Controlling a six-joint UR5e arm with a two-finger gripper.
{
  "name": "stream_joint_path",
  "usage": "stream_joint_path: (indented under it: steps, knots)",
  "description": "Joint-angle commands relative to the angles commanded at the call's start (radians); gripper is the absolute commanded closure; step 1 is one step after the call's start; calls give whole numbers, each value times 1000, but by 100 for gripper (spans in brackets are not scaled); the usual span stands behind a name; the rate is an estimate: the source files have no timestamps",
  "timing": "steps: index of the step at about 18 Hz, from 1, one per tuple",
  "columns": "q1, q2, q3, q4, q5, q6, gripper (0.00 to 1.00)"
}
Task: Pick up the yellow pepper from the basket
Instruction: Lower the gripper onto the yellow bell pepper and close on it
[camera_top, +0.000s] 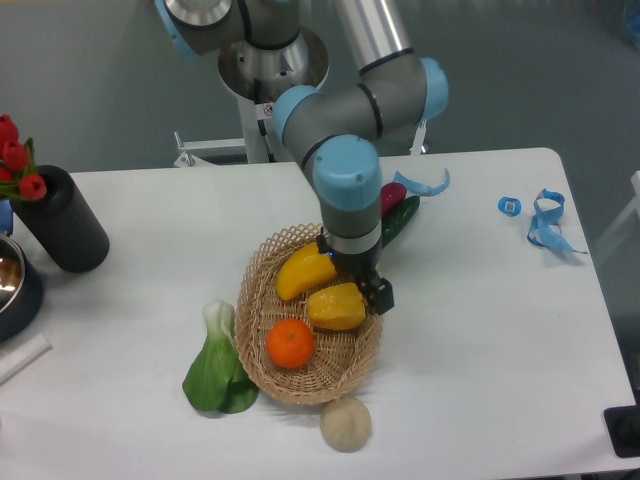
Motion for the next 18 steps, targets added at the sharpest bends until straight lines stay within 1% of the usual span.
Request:
stream_joint_path:
  steps: [2,12,16,17,18]
  knots:
    - [-2,-14,0,20,0,0,0]
    - [-21,-29,-8,20,3,-23,0]
    - [-25,-48,-5,20,5,-50,0]
    - [-29,-52,0,22,5,-60,1]
    - [-32,-54,2,22,5,-67,9]
